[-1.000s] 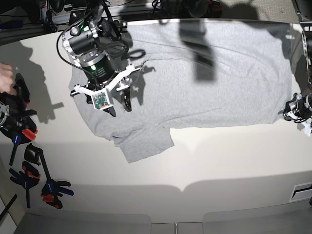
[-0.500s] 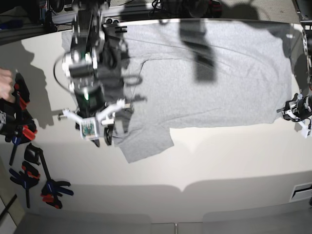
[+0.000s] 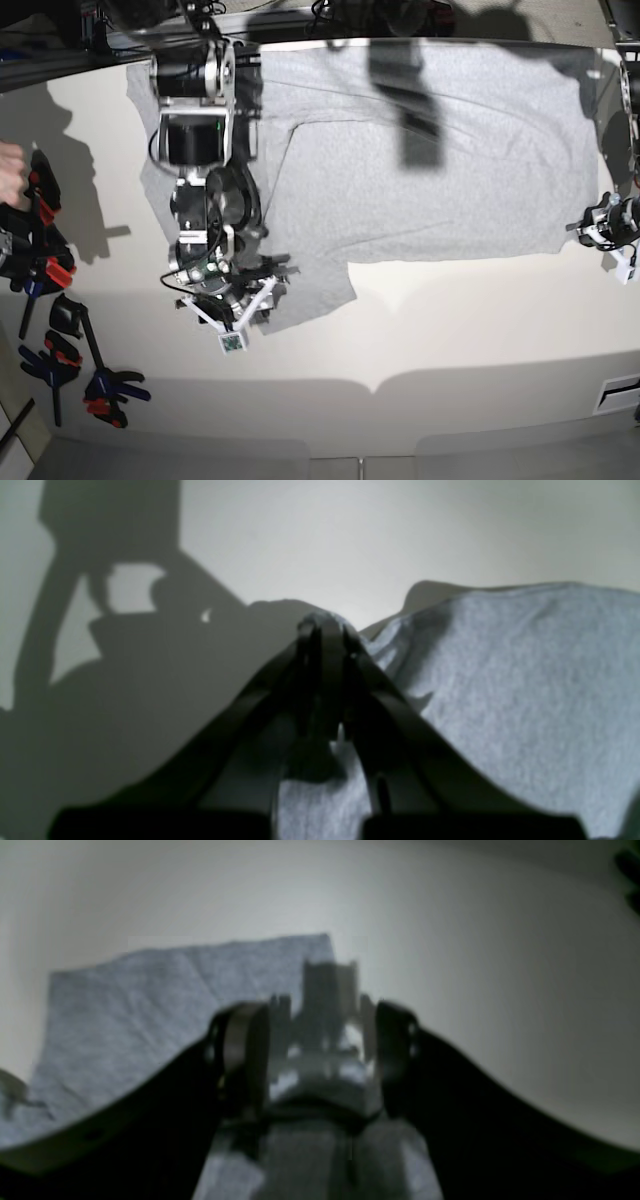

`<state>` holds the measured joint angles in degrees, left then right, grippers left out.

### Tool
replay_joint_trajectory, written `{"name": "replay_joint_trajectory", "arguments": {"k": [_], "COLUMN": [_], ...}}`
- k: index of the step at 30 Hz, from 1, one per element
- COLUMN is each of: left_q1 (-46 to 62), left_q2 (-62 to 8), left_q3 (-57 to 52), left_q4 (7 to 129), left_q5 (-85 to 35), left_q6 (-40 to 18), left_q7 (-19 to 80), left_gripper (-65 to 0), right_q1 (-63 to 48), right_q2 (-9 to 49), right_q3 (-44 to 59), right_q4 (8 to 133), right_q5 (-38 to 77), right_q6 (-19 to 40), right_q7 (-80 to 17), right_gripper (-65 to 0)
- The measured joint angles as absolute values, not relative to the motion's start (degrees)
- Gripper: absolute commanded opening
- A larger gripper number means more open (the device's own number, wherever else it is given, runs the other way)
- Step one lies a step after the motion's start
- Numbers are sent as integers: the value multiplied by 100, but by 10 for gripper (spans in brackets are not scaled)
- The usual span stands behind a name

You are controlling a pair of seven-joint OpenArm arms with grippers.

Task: Fold the T-shirt properly
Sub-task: 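Drag the grasped shirt part with the right gripper toward the hem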

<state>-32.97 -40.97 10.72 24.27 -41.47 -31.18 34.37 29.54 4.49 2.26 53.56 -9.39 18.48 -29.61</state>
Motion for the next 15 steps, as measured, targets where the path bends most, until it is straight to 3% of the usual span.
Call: {"name": "replay_joint_trajectory", "arguments": {"k": [7, 15], "left_q1": [-3291, -3288], "left_q2": [-4099, -4097], "left_q3": [1076, 1076], "left_q4": [2427, 2427], "left_q5": [-4178, -4174], "left_q6": [-3118, -3118], "left_q7": [3437, 3437], "left_gripper": [-650, -650], "right_q1": [3732, 3822], "right_q2": [480, 635], "right_q3": [226, 226], "right_q4": [3745, 2906], "right_q5": [-1031, -1048], "right_q6": [1651, 1564], "right_q7": [-2403, -2165], "right_gripper": [-334, -335]}}
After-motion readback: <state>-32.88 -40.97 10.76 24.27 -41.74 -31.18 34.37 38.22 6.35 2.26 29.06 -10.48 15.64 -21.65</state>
